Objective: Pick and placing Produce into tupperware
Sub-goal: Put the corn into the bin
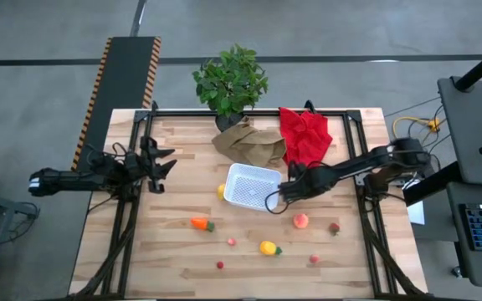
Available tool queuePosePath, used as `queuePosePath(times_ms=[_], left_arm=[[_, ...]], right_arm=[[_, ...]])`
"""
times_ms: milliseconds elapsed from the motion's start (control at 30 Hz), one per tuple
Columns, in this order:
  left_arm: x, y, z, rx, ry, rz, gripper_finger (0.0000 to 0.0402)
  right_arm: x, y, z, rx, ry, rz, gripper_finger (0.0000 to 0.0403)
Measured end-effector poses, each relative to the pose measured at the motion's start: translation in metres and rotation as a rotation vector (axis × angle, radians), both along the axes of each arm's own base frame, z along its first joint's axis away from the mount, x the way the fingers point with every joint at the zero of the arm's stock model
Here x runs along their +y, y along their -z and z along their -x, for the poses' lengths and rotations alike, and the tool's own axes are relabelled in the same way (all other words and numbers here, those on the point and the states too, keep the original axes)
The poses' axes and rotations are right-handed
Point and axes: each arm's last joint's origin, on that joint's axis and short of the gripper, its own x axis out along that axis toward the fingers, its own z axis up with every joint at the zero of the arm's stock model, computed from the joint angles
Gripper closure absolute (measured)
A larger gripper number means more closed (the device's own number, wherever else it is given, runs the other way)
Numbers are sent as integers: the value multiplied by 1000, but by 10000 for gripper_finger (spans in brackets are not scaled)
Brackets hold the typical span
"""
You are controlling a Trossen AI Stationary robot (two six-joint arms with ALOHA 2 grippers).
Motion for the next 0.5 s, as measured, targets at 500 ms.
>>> queuePosePath(times_ms=[500], left_arm=[[0, 4, -5, 51, 0, 2, 257]], right_arm=[[0, 21, -1, -35, 32, 9, 273]])
